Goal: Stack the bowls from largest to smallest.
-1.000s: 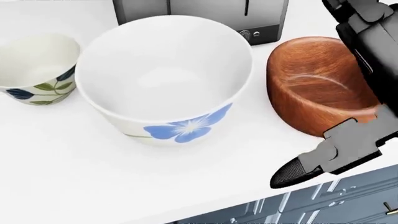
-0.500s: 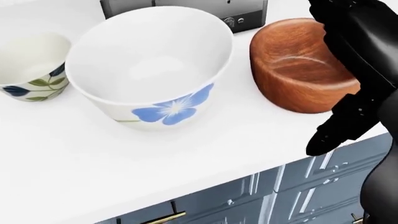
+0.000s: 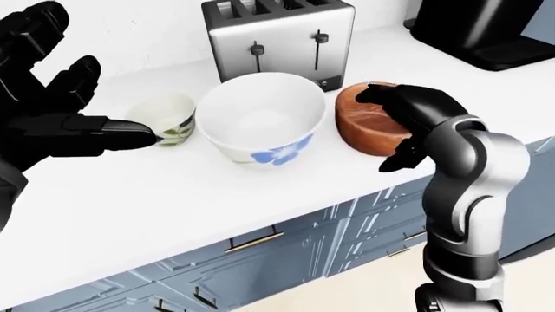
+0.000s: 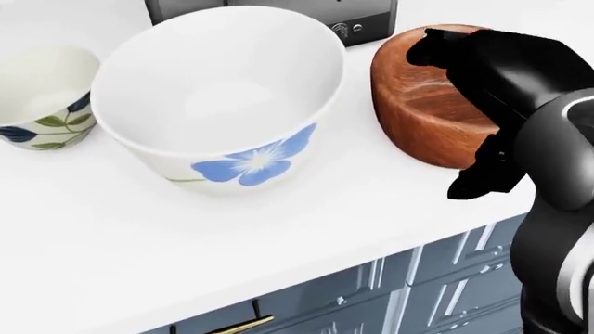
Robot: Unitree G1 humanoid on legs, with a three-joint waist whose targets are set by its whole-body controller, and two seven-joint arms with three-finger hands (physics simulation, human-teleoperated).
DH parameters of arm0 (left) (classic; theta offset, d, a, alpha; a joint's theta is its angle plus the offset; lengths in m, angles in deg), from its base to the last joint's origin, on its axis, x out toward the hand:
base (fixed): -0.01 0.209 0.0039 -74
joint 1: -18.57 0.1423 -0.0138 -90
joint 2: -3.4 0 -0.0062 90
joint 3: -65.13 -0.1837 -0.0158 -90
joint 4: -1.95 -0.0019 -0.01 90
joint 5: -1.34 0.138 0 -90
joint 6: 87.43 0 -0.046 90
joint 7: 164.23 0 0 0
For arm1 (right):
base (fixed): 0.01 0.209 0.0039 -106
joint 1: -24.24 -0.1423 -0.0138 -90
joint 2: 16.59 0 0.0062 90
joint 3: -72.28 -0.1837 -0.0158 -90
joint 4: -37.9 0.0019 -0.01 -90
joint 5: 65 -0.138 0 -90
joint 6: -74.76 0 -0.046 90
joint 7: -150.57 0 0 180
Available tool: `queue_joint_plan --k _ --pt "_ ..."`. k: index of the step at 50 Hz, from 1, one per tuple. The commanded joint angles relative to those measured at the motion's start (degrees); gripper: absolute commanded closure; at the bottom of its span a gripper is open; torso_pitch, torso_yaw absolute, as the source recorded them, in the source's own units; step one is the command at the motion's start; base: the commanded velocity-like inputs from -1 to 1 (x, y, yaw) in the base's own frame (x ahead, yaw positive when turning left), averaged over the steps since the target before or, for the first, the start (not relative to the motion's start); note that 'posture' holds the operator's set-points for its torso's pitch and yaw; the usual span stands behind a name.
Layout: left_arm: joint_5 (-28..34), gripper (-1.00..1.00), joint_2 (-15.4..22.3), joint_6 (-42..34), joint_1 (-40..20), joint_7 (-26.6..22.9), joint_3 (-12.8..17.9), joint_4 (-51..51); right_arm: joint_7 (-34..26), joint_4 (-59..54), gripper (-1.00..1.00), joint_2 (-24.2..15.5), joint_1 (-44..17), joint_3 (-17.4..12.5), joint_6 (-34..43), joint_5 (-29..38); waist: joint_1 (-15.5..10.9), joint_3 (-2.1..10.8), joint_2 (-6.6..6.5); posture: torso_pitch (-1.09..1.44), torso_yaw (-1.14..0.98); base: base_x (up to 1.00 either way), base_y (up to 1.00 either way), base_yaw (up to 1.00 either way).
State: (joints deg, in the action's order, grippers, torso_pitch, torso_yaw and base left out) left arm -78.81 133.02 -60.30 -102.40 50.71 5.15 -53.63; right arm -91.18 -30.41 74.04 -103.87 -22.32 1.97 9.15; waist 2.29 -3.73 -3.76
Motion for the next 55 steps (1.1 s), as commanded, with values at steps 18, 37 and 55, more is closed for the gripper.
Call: queue_joint_plan --k 18,37,55 --pt "1.27 -1.0 0.83 1.54 -0.7 -0.64 1.89 0.19 -0.26 -2.56 0.47 -0.85 0.75 -1.04 -3.5 2.16 0.17 1.36 -0.13 0.0 0.0 0.0 0.0 0.0" --pt "-1.56 -1.0 3.39 2.75 1.32 -0.39 4.29 0.0 -16.9 6.52 1.0 -5.08 -9.94 -2.82 -1.97 2.76 0.77 0.63 -0.6 0.0 0.0 0.0 0.0 0.0" --pt "-4.92 -1.0 6.54 4.55 3.41 -0.19 7.08 -0.91 -28.0 -0.58 1.0 6.76 -35.38 5.48 1.74 11.68 1.92 -0.26 -1.98 0.0 0.0 0.0 0.0 0.0"
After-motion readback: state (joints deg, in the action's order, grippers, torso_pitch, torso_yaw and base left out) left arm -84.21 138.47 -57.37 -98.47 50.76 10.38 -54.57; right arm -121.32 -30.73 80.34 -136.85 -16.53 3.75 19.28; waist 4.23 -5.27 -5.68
